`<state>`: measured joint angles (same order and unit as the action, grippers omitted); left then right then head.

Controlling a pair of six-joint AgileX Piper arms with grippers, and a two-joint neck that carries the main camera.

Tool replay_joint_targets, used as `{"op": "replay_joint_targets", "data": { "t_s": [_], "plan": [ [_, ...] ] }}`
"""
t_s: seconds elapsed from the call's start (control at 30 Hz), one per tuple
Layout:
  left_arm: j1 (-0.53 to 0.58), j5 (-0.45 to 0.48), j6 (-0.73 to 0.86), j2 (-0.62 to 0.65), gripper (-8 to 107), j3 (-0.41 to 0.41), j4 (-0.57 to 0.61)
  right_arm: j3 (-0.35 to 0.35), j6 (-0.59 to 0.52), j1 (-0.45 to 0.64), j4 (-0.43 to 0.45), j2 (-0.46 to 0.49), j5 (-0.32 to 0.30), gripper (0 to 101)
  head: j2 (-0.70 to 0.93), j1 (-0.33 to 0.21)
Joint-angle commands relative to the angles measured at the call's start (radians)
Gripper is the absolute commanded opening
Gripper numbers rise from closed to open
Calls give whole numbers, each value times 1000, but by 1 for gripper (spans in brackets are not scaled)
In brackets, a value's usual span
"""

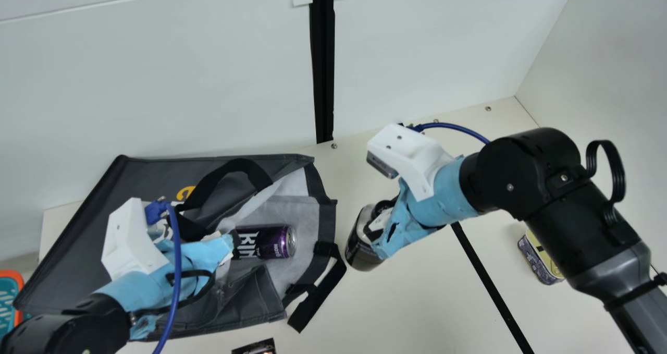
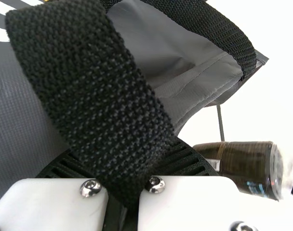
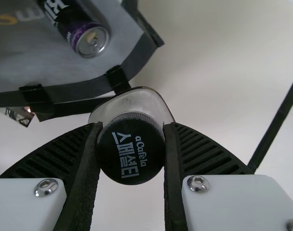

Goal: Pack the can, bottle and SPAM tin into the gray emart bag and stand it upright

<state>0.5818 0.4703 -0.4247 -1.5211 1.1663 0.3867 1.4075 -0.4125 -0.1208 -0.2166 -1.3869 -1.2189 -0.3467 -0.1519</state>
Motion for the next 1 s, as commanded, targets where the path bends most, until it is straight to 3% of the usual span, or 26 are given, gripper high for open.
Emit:
{"op": "replay_joint_targets", "data": {
  "t_s": [0.0,0.97],
  "plan": [
    [0,0,0,0,-8,0,0,-6,-9,-9,-6,4,-1,0,-2,-23],
    [0,0,0,0,-8,0,0,65,-127,28,-213,12,-1,0,-2,-23]
  ]
}}
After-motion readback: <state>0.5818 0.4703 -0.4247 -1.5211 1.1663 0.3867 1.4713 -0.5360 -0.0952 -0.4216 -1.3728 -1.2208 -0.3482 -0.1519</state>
